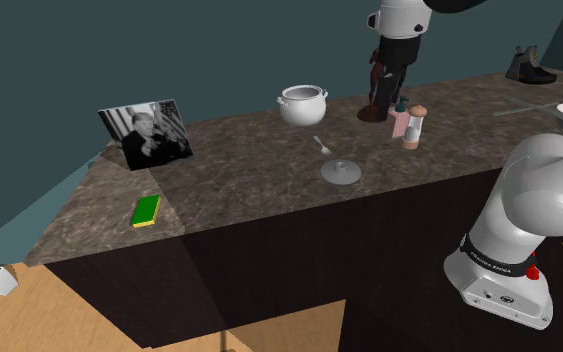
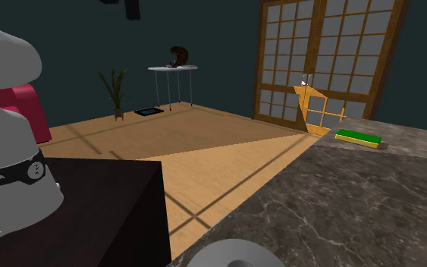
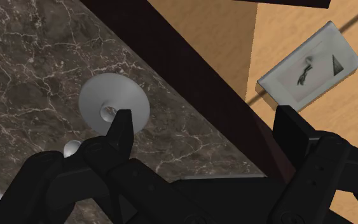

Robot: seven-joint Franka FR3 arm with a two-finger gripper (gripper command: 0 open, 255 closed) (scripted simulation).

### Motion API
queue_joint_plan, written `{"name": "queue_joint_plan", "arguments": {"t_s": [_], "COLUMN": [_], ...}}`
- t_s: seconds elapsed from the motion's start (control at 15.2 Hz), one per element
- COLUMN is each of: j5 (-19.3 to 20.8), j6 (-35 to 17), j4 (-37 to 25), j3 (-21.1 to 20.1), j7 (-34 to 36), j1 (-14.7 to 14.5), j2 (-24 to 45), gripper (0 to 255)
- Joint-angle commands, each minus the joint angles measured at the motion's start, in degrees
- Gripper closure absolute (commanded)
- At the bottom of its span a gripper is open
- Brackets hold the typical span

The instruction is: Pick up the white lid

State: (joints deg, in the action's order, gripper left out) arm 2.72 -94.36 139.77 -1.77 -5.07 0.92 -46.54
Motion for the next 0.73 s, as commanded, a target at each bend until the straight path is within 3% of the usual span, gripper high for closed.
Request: {"name": "queue_joint_plan", "arguments": {"t_s": [0.0,0.66], "j5": [0.0,2.86], "j6": [0.0,-19.12], "j4": [0.0,5.27], "j3": [0.0,6.61], "j7": [0.0,-5.63], "j1": [0.0,2.52], "j2": [0.0,13.89], "gripper": [0,0]}}
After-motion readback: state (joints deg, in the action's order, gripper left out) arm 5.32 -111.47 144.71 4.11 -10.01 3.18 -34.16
